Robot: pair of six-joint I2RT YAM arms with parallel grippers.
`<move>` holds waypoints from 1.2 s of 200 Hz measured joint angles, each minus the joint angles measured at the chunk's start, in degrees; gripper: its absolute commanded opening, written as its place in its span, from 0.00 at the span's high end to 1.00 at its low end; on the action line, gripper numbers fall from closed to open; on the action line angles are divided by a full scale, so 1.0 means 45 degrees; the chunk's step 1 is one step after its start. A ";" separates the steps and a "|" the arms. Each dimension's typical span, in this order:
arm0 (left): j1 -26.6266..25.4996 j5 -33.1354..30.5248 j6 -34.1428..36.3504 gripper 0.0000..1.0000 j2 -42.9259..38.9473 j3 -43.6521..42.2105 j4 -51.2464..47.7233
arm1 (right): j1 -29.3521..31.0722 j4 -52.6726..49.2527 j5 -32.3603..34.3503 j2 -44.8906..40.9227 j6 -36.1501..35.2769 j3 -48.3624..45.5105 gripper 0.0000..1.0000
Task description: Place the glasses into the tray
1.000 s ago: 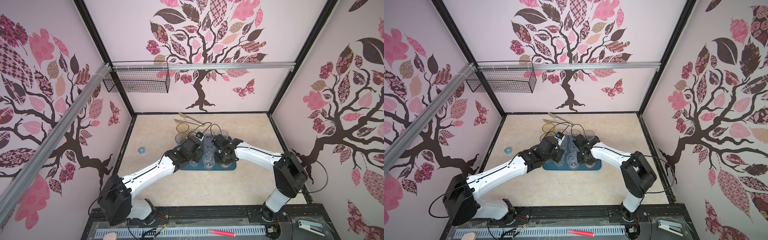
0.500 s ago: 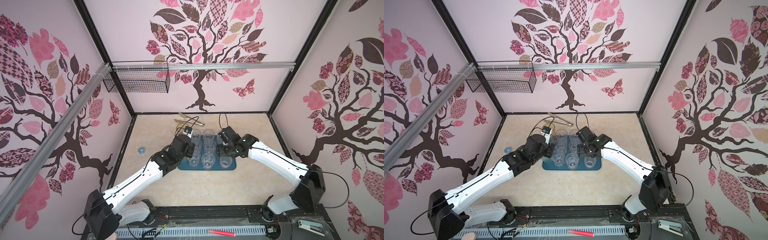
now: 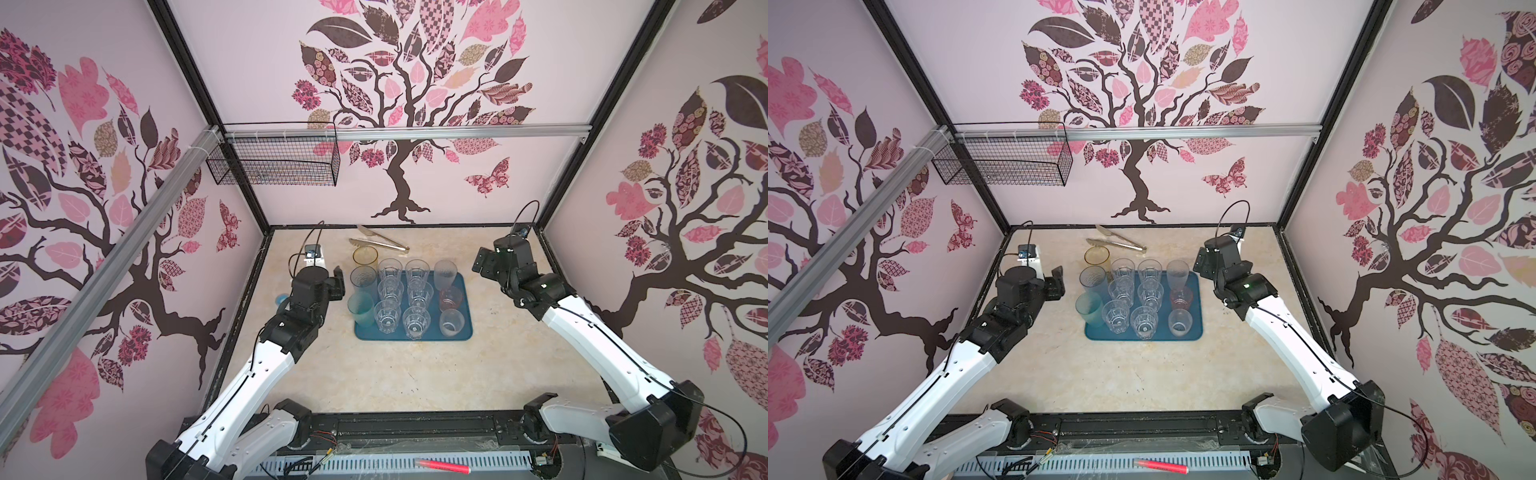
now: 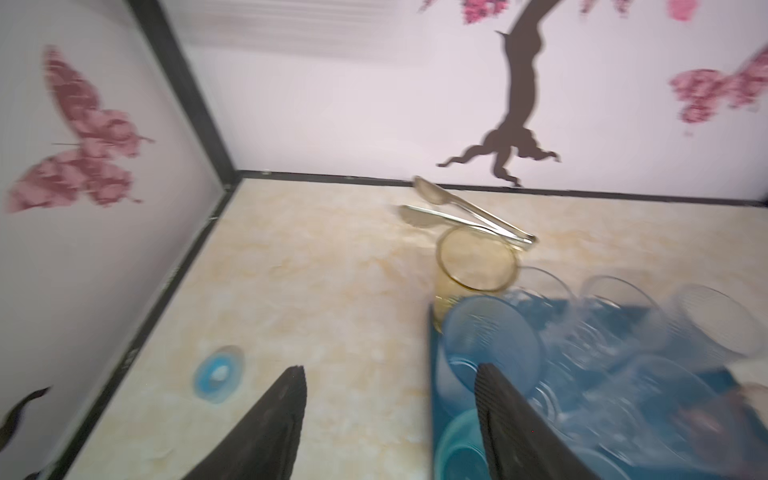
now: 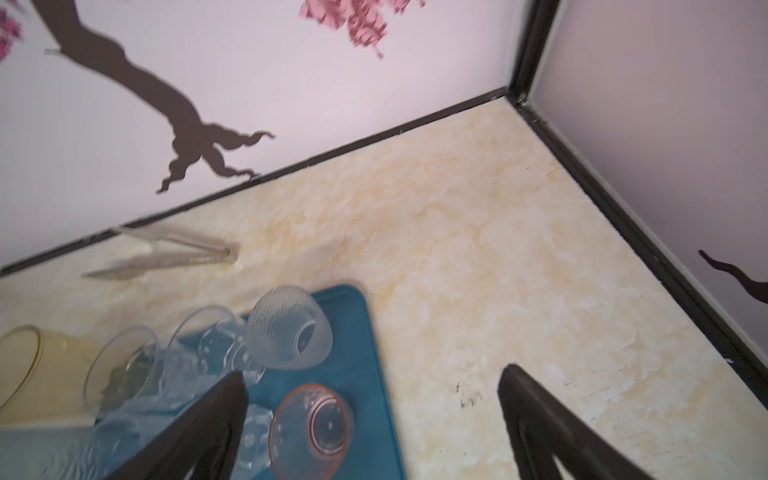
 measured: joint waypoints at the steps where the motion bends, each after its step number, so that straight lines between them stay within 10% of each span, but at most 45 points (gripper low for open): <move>1: 0.0053 -0.0078 -0.0005 0.31 0.0024 -0.0029 0.0053 | -0.0005 0.0083 0.0039 -0.0015 -0.0019 -0.0044 0.00; 116: 0.2351 -0.4454 0.0296 0.29 0.1695 -0.4148 0.5479 | -0.2710 0.9141 0.3444 -0.0170 -0.2263 -0.7101 0.00; 240: 0.4167 -0.2939 0.0709 0.28 0.5183 -0.5838 1.1404 | -0.3444 1.4775 0.2297 0.2545 -0.4206 -0.8835 0.01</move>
